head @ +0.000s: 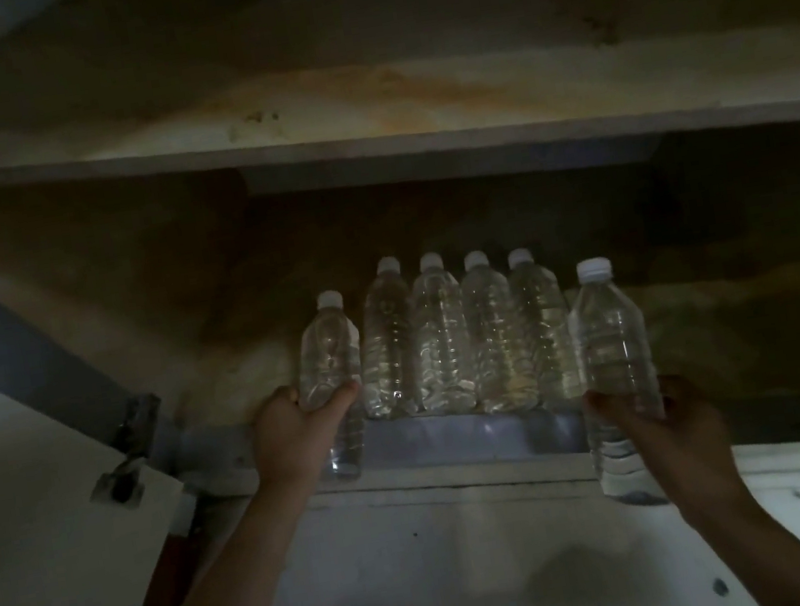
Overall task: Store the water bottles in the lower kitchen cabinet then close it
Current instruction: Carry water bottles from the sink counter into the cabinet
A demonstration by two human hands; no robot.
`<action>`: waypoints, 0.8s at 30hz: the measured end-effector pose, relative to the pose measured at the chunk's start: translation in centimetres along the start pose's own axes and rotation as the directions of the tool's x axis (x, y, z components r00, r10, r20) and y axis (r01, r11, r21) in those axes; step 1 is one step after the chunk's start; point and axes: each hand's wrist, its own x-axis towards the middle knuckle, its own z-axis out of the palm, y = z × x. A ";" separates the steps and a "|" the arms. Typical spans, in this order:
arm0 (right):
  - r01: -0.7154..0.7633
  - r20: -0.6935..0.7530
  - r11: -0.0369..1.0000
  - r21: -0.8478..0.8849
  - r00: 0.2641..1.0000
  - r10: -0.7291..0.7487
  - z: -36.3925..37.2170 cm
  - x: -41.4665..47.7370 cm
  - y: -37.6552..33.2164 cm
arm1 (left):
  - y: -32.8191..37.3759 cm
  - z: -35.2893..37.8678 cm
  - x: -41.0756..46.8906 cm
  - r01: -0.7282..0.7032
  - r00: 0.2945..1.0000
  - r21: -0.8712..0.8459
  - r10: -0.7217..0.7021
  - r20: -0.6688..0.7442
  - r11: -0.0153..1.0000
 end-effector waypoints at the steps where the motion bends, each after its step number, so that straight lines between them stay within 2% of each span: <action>1: 0.000 -0.007 1.000 0.003 1.000 0.000 0.0 0.0 0.1 | 0.0 0.1 0.0 -0.013 1.000 0.000 0.013 -0.004 1.000; 5: 0.014 -0.009 1.000 0.005 1.000 -0.013 0.3 -0.4 0.1 | -0.1 0.2 -0.2 -0.035 0.999 -0.040 0.035 -0.009 0.999; 11: 0.023 0.008 1.000 0.015 1.000 -0.024 0.7 -0.8 -0.1 | -0.3 -0.2 -0.3 -0.198 0.980 -0.054 0.198 -0.004 0.979; 24: 0.077 0.023 0.996 0.049 0.997 -0.078 1.6 -0.9 -0.8 | 0.8 0.7 1.3 -0.231 0.972 -0.175 0.233 -0.010 0.957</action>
